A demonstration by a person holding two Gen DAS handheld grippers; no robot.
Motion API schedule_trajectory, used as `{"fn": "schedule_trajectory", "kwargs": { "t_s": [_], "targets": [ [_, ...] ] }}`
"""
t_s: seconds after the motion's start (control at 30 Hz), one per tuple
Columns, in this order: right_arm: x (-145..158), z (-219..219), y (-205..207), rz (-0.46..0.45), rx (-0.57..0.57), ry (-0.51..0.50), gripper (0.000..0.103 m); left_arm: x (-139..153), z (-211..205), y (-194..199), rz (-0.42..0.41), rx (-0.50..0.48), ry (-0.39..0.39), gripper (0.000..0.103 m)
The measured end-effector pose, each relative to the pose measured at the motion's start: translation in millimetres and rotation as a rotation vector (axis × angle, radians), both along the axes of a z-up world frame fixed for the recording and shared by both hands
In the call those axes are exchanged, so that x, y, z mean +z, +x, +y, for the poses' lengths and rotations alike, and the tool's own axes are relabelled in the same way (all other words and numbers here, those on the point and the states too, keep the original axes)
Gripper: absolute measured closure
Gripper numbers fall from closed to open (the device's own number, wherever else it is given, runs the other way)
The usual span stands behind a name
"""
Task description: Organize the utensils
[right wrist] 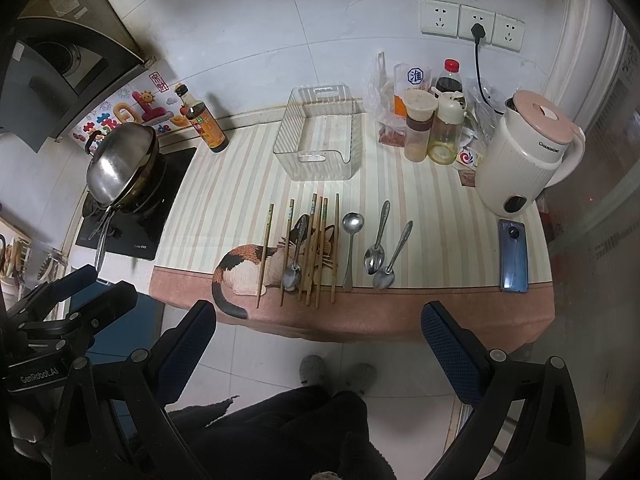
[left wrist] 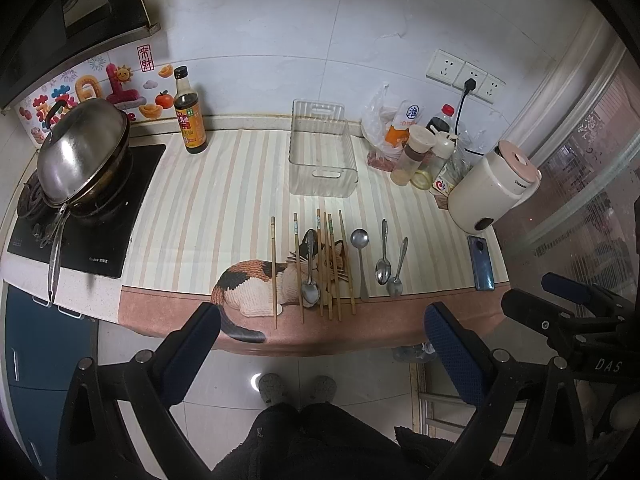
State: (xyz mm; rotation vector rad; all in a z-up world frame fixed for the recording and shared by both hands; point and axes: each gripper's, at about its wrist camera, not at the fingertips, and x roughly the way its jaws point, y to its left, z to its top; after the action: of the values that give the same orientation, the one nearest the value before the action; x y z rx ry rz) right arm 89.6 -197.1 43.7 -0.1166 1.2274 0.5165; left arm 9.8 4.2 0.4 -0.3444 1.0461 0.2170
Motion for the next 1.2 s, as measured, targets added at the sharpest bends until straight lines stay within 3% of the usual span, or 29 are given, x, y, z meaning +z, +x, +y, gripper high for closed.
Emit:
{"fn": "schedule_trajectory", "kwargs": {
  "t_s": [1.2],
  "targets": [
    [-0.3,1.8,3.6,0.0,0.002,0.0,0.0,-2.5,5.1,6.8,0.0,-0.001,0.002,0.0]
  ]
}}
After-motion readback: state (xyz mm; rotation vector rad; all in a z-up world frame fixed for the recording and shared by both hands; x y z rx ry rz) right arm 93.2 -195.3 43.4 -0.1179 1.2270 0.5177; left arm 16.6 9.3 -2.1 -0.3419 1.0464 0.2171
